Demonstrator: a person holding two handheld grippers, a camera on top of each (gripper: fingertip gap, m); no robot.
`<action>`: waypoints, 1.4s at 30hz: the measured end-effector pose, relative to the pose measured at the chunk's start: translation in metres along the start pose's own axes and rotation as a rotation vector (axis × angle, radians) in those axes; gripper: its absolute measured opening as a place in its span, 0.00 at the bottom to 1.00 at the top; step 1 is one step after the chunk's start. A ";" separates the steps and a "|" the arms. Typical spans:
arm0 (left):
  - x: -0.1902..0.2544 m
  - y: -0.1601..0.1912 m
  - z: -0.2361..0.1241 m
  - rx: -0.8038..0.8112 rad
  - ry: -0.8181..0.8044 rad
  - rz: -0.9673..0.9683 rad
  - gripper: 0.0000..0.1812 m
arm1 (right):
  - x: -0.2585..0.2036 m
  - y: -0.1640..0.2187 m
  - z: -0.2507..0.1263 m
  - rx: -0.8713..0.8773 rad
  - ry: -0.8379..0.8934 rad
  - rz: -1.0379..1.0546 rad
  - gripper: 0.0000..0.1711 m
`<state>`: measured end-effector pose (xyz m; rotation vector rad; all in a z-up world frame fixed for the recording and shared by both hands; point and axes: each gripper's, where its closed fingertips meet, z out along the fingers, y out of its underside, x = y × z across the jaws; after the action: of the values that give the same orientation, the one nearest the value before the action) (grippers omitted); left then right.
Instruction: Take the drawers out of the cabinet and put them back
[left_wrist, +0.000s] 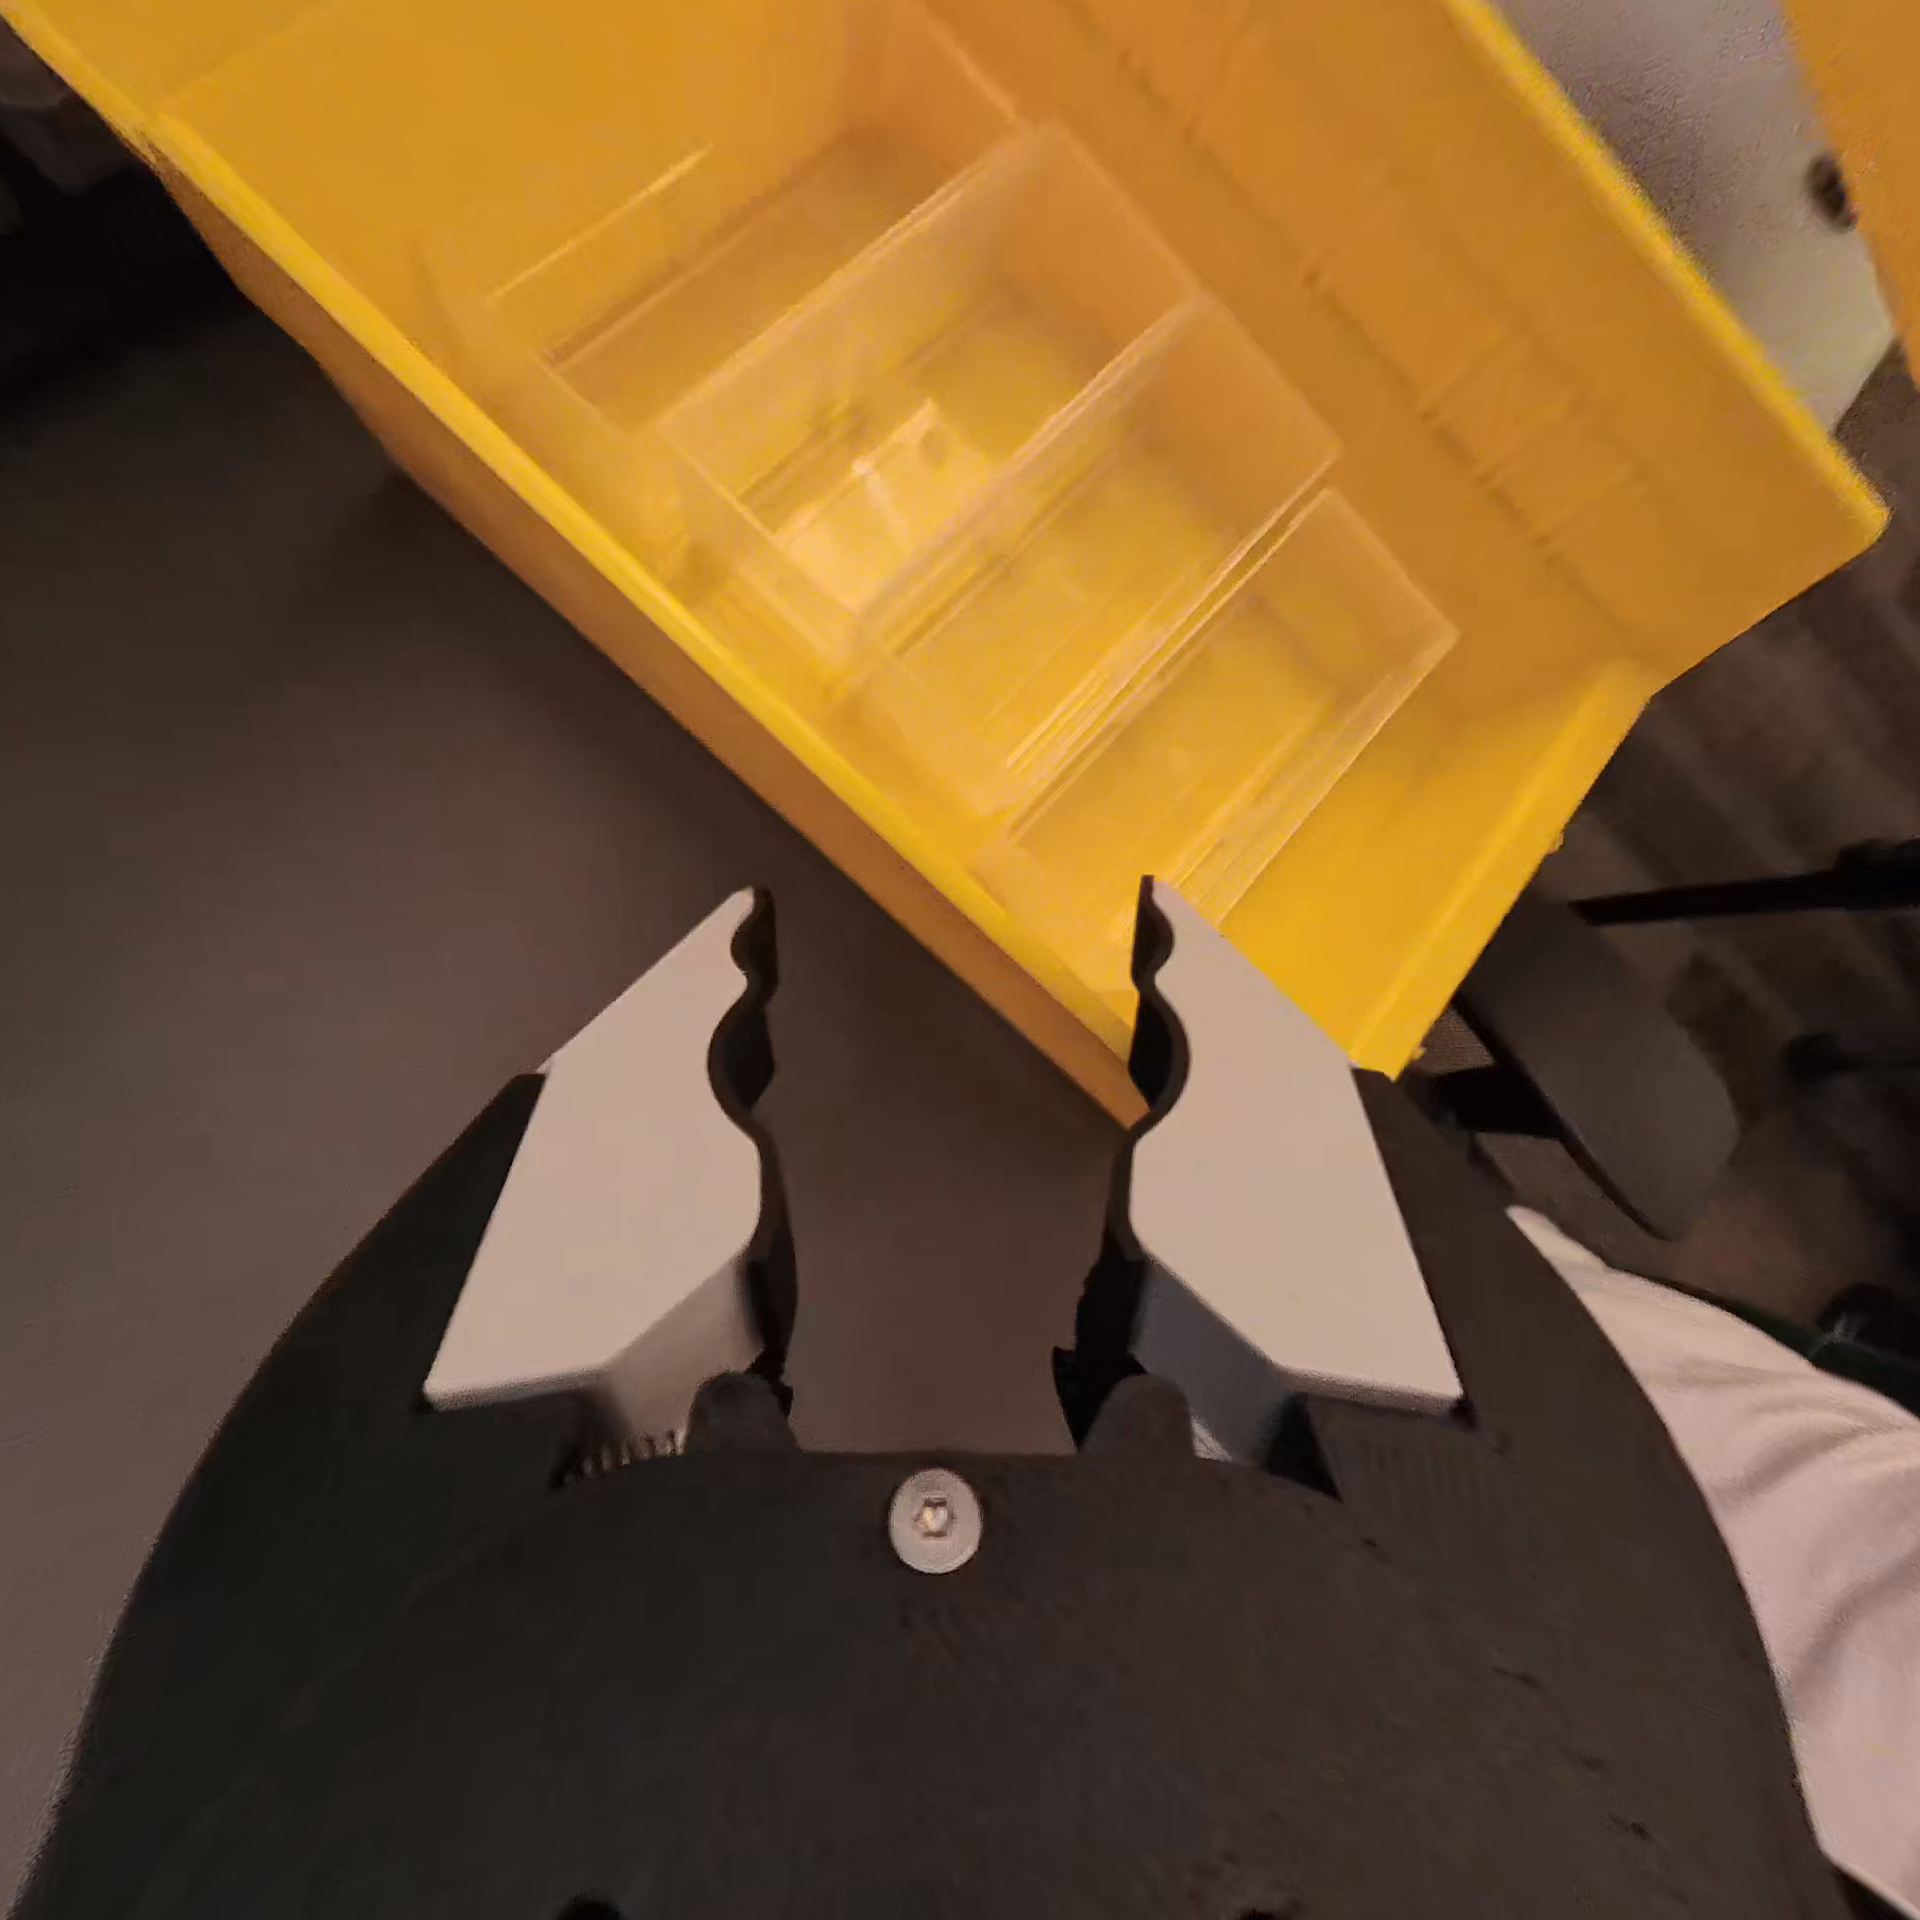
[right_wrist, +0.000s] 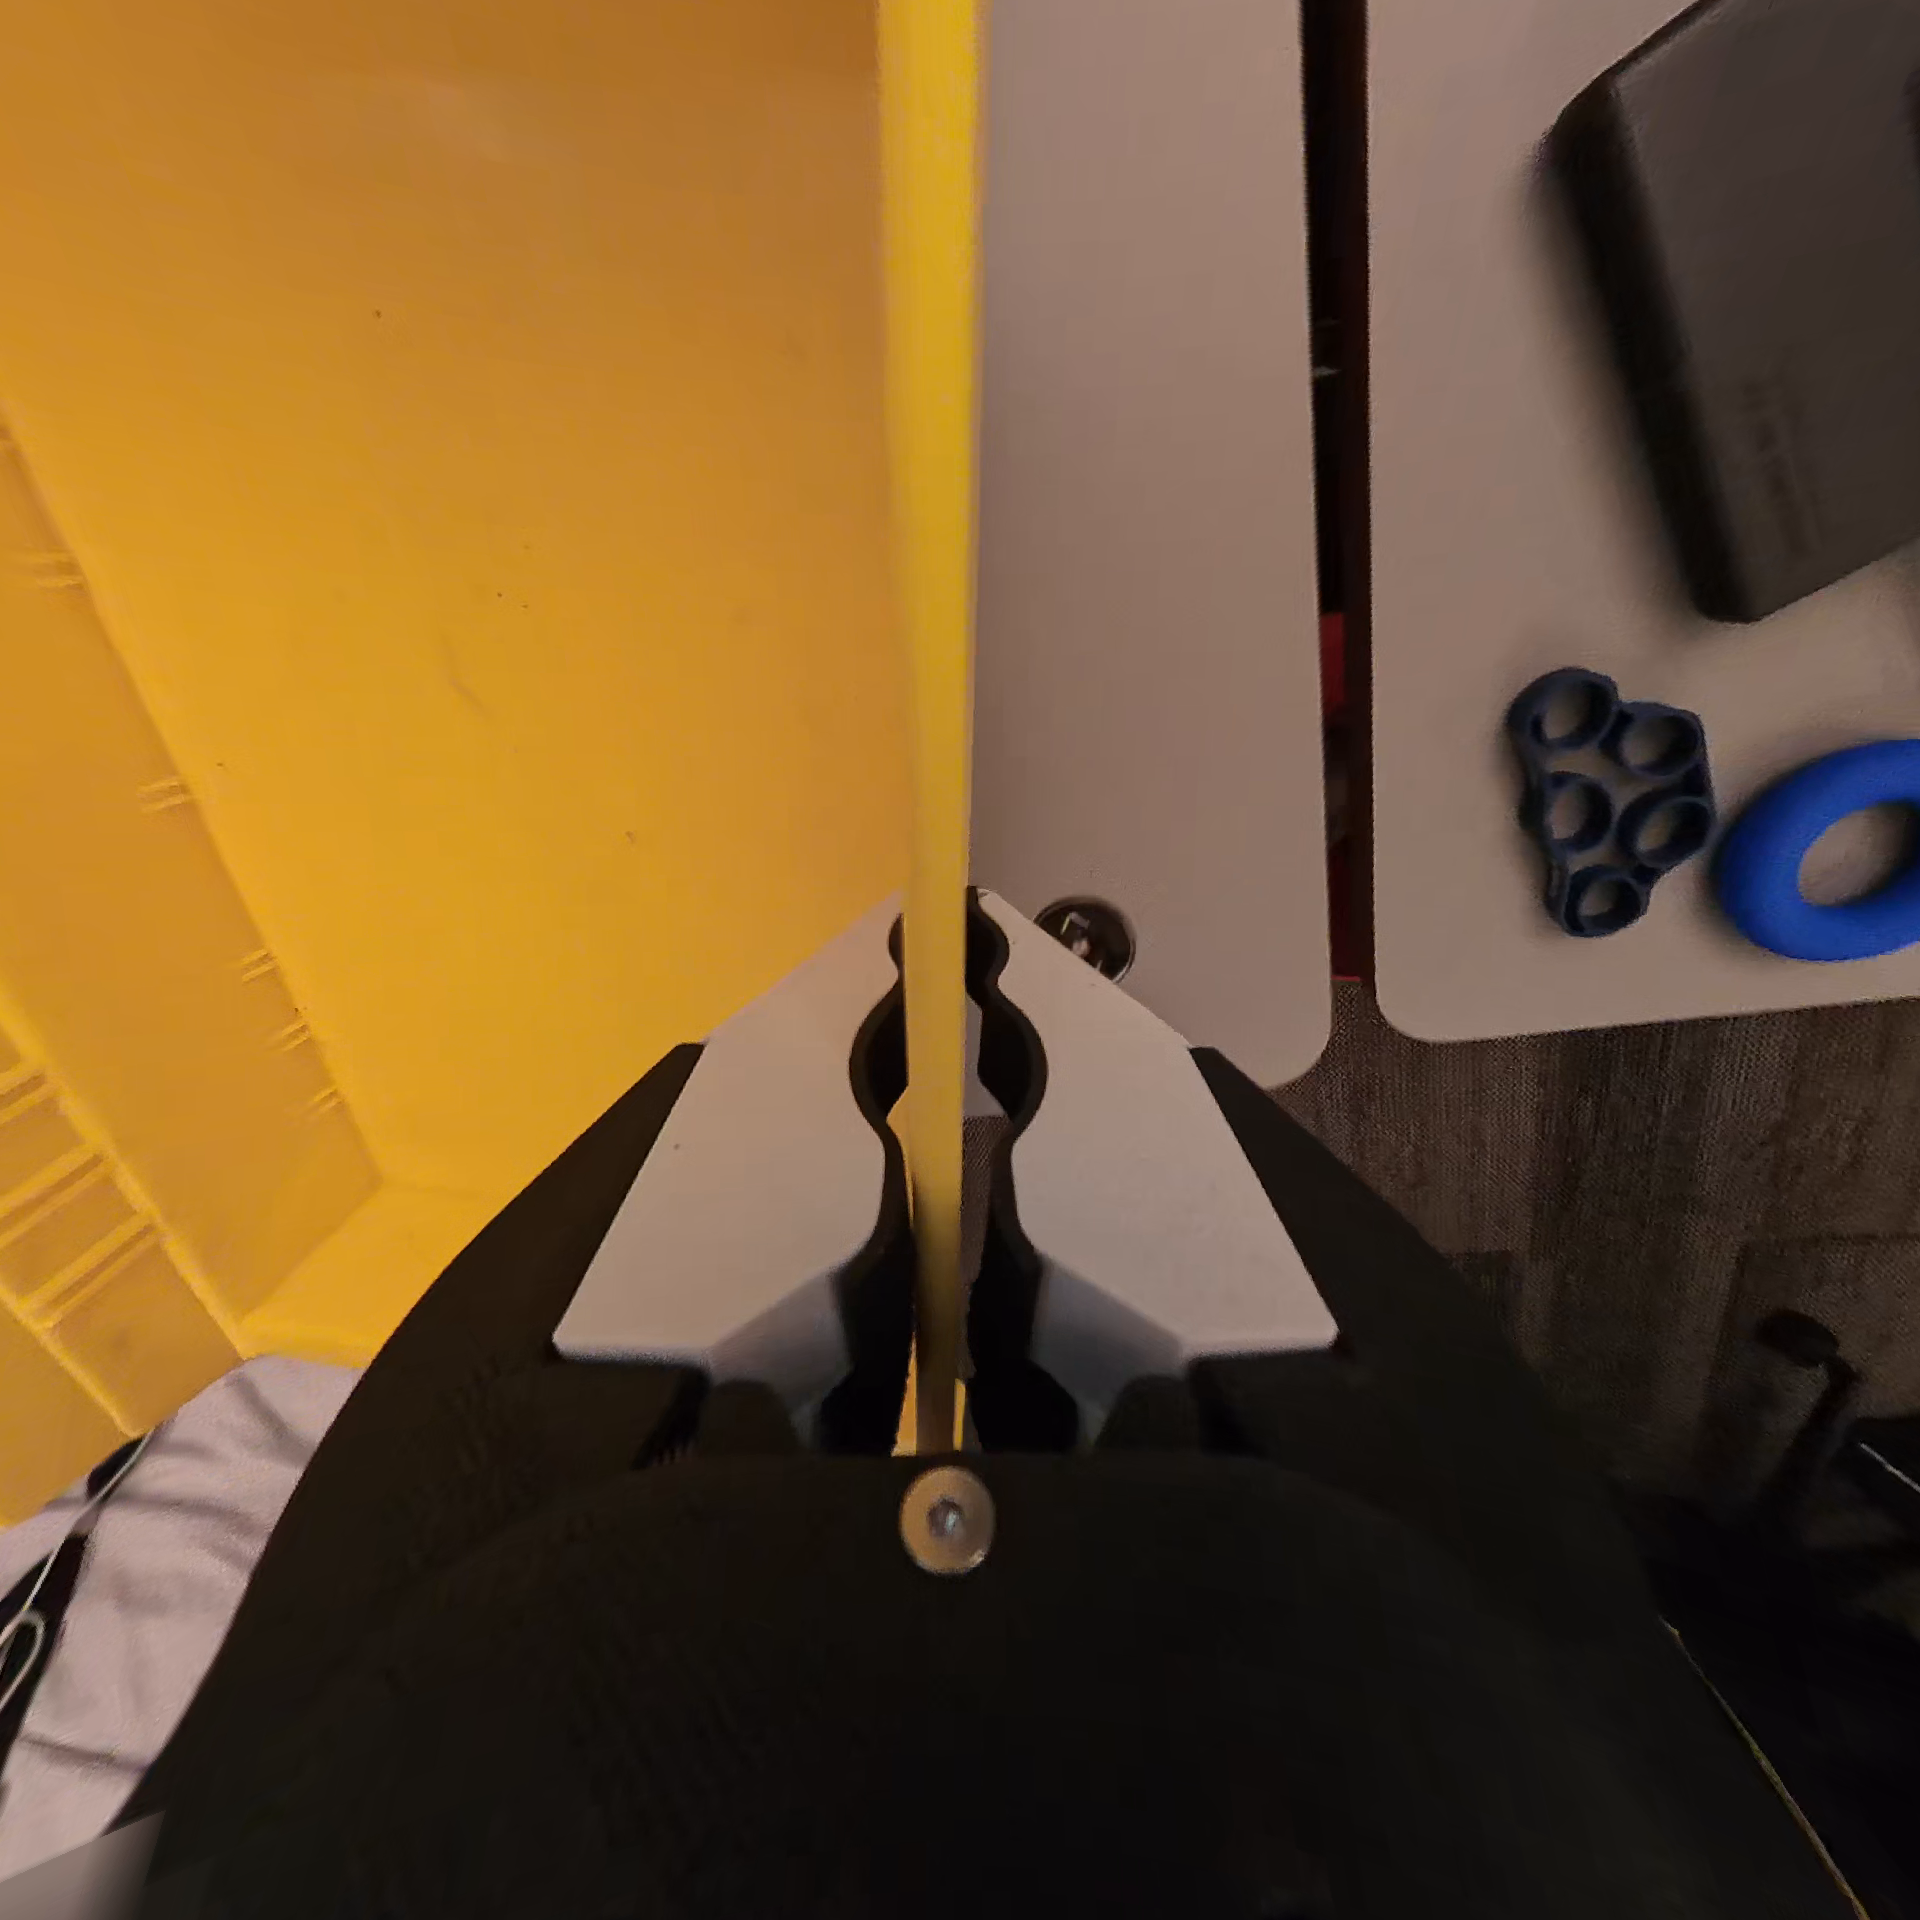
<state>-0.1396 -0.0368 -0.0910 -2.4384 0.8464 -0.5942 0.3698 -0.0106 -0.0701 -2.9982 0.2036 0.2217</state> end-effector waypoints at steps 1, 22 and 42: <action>-0.003 0.003 0.000 -0.051 -0.011 0.002 0.37 | 0.003 -0.004 0.009 -0.004 0.002 0.005 0.02; -0.149 0.075 -0.096 -0.260 -0.217 -0.298 0.02 | -0.004 -0.091 0.091 -0.079 0.011 -0.113 0.01; -0.294 0.189 -0.226 -0.046 -0.398 -0.791 0.03 | -0.018 -0.098 0.095 -0.075 0.009 -0.162 0.02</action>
<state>-0.5555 -0.0408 -0.0908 -2.7528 -0.2944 -0.3146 0.3530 0.1010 -0.1489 -3.0696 -0.0475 0.2026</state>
